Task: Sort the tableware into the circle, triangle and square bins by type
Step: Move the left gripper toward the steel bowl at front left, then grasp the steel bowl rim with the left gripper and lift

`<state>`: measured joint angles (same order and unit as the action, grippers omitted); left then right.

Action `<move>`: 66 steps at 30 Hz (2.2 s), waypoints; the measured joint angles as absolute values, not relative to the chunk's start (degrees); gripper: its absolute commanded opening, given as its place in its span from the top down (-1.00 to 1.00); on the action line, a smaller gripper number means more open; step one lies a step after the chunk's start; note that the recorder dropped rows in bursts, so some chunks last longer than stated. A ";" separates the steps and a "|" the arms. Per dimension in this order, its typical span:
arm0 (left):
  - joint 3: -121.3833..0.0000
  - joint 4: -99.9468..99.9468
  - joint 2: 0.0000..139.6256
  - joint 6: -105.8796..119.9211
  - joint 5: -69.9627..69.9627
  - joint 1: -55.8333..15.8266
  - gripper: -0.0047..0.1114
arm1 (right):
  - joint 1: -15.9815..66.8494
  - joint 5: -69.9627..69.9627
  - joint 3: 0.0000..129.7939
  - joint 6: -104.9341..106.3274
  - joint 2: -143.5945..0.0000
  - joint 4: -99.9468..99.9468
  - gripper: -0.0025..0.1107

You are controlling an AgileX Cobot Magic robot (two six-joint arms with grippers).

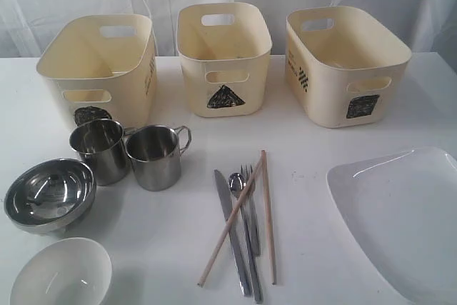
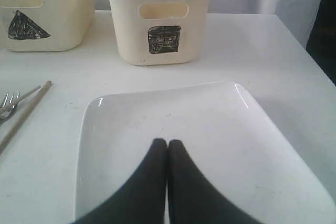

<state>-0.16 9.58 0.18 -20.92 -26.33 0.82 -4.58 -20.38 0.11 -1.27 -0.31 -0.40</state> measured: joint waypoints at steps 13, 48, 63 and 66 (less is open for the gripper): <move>-10.80 -7.47 9.49 -6.96 -20.51 0.82 0.92 | -4.58 -20.38 0.11 -1.27 -0.31 -0.40 0.96; -41.65 -12.52 84.71 6.63 13.60 0.82 -0.04 | -4.58 -20.38 0.11 -1.27 -0.31 -0.40 0.96; -41.73 -14.33 91.06 7.59 11.26 0.82 0.18 | -4.58 -20.38 0.11 -1.27 -0.31 -0.40 0.96; -41.78 -14.72 91.18 7.59 11.15 0.82 0.91 | -4.58 -20.38 0.11 -1.27 -0.31 -0.40 0.96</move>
<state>-41.78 -14.72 91.18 7.59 11.15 0.82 -4.58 -20.38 0.11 -1.27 -0.31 -0.40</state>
